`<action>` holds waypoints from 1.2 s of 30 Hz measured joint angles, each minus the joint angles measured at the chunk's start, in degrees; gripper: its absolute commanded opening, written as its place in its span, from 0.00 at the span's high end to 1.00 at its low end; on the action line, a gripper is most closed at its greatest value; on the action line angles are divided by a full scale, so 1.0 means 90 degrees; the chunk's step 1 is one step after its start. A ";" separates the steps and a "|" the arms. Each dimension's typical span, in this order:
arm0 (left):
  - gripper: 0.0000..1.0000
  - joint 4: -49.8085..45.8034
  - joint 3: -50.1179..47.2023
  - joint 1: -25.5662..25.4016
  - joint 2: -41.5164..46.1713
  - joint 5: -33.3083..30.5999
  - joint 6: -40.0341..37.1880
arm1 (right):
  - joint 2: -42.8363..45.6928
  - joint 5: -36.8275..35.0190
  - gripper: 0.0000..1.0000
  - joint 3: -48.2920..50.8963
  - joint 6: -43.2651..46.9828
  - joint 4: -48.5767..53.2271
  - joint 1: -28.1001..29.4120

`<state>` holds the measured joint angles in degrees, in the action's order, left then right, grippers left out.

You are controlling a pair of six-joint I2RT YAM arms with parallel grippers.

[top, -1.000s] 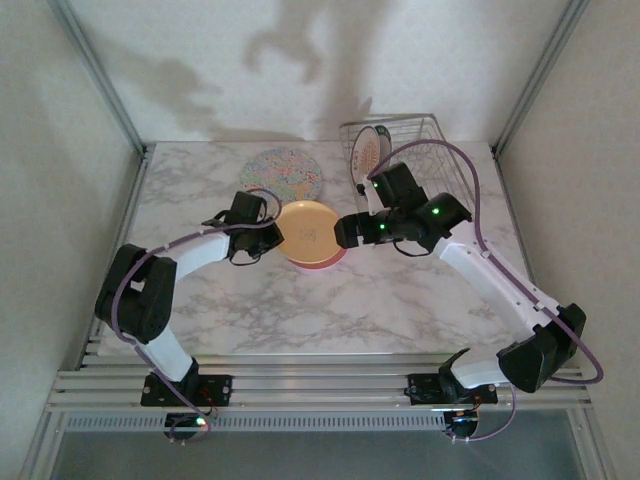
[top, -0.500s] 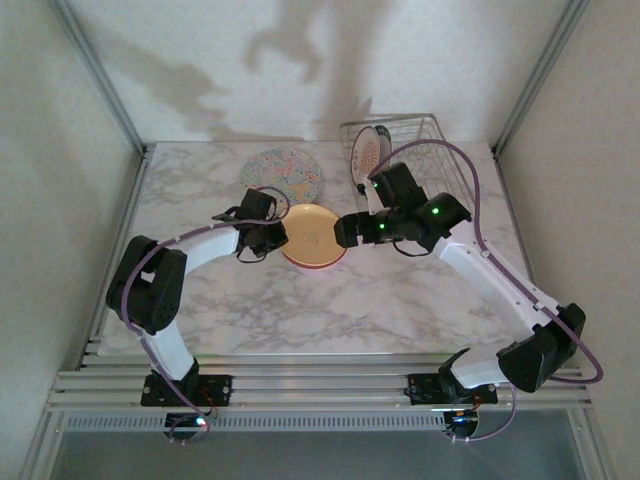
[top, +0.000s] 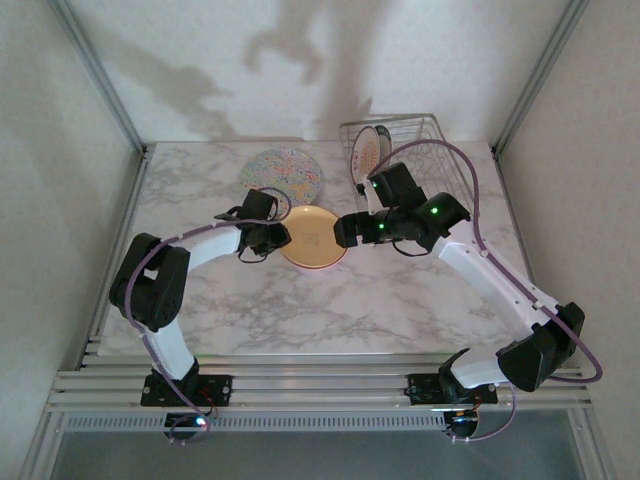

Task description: Unload the plates from the dish rack

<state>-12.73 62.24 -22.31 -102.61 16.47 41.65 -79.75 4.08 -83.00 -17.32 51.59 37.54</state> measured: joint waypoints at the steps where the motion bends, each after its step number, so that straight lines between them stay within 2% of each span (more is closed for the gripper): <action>1: 0.62 -0.0002 0.0022 -0.0002 0.0000 0.0002 -0.0019 | 0.0000 0.0000 0.07 0.0000 0.0000 0.0000 0.0000; 4: 0.53 -0.0095 0.0114 -0.0012 0.0000 -0.0032 -0.0070 | 0.0000 0.0000 0.07 0.0000 0.0000 0.0000 0.0000; 6: 0.51 -0.0202 0.0189 -0.0012 0.0000 -0.0119 -0.0104 | 0.0000 0.0000 0.07 0.0000 0.0000 0.0000 0.0000; 13: 0.52 -0.0692 0.0372 -0.0015 0.0002 -0.0483 -0.0158 | -0.0007 -0.0056 0.07 -0.0010 0.0000 0.0002 0.0000; 19: 0.54 -0.0993 0.0432 -0.0073 0.0034 -0.0772 -0.0180 | -0.0197 -0.0838 0.07 -0.0359 -0.0051 0.0056 -0.0024; 22: 0.55 -0.1127 0.0522 -0.0151 0.0134 -0.0940 -0.0185 | -0.0372 -0.1428 0.11 -0.0738 -0.0131 0.0117 -0.0189; 29: 0.54 -0.1314 0.0920 -0.0226 0.0903 -0.1294 -0.0177 | -0.1338 -0.2645 0.22 -0.2120 -0.0248 0.0238 -0.1071; 36: 0.54 -0.0867 0.1229 -0.0226 0.2021 -0.1056 -0.0019 | -0.2630 -0.2999 0.33 -0.2871 -0.0124 -0.0192 -0.1525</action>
<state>-20.53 73.30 -24.34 -84.42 6.96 41.47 -103.42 -22.92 -108.84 -18.44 49.87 23.81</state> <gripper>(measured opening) 0.467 0.707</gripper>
